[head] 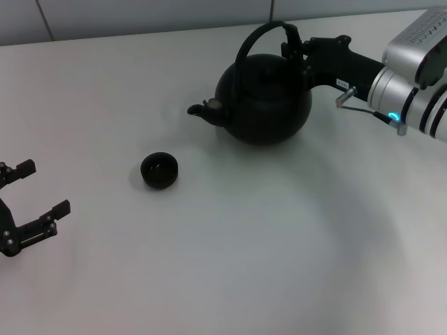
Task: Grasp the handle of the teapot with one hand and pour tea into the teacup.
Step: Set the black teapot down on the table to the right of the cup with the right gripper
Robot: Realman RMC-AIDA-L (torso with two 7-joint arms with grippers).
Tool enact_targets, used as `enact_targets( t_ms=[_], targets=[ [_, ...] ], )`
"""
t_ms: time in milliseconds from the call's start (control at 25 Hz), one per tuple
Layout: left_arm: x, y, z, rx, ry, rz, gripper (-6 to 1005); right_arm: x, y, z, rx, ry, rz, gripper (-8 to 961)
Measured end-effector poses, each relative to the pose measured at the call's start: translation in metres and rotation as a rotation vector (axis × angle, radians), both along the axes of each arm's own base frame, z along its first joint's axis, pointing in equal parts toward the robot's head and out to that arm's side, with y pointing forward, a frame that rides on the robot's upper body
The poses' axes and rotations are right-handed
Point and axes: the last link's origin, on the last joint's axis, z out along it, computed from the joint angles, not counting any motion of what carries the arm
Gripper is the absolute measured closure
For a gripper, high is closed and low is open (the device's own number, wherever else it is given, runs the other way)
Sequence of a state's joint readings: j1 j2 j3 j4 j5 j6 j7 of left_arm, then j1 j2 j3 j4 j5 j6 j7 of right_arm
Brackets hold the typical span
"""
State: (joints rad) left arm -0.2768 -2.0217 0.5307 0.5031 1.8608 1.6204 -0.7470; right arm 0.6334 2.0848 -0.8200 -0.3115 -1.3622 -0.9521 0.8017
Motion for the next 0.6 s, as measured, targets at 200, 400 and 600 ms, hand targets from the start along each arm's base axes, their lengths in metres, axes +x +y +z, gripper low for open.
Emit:
enact_targets(
  t_ms=[200,400,600],
  targets=[
    [0.0002,0.0001,0.0000,0.000,0.000,-0.001,152,0.0014,0.0005,-0.0023,-0.007,-0.021,-0.007,876],
    [0.0008,0.0003,-0.0006,-0.001,-0.002,-0.002,152,0.0022,0.0024,-0.0039,-0.009,-0.038,-0.019,875],
    [0.0018,0.0004,-0.0020,-0.002,-0.006,-0.003,152,0.0027,0.0026,-0.0044,-0.010,-0.042,-0.022,875]
  ],
)
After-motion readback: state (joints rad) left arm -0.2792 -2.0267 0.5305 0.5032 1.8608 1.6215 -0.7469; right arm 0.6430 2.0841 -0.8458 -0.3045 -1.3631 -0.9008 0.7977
